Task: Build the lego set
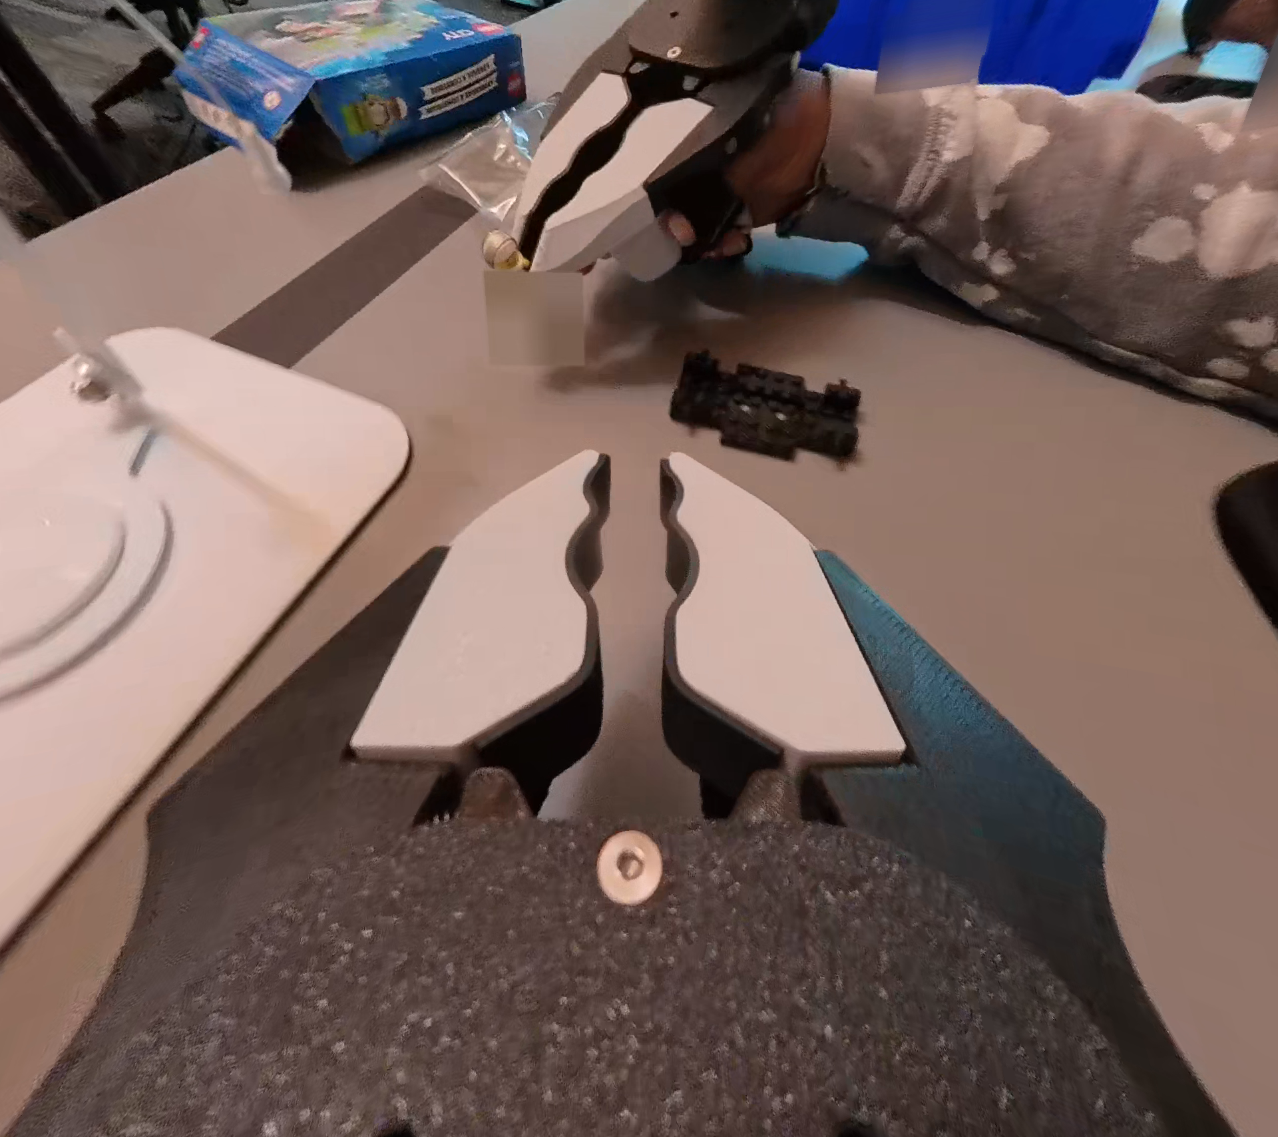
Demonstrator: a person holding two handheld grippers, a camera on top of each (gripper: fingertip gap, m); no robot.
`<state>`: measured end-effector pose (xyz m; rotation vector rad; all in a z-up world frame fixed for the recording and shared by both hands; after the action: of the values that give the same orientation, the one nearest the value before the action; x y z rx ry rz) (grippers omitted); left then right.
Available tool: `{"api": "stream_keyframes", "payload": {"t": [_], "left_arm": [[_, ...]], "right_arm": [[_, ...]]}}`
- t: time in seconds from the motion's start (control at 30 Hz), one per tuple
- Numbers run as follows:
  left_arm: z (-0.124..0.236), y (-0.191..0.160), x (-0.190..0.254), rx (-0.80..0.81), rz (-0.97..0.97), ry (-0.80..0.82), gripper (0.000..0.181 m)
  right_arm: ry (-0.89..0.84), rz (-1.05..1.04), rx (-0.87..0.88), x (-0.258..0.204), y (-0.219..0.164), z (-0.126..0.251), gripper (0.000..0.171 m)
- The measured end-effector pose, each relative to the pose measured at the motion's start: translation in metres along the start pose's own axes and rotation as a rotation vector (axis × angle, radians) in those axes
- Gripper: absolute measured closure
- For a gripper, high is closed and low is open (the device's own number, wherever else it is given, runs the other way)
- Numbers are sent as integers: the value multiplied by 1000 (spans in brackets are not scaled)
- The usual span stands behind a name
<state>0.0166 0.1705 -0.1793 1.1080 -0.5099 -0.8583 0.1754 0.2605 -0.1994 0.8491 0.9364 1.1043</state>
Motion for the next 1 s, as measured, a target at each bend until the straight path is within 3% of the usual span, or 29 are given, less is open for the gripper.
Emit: {"api": "stream_keyframes", "payload": {"t": [0.2, 0.37, 1.0], "left_arm": [[-78, 17, -18, -13, 40, -23, 162], [-102, 37, -12, 79, 50, -145, 159], [-92, 38, -14, 132, 34, -229, 170]], "right_arm": [[46, 45, 37, -7, 2, 5, 163], [93, 41, 107, -11, 7, 14, 163], [173, 69, 148, -21, 11, 11, 163]]}}
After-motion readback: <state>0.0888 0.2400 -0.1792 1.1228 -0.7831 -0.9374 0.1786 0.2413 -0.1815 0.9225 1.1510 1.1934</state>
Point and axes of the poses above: each gripper's, where its closed fingertips meet, z back along the fingers, y out of its top, x = y × z across the jaws, the point moved 5 cm from there along z, back along the fingers, and after that the axes turned 14 degrees about y, right-handed, at the moved point
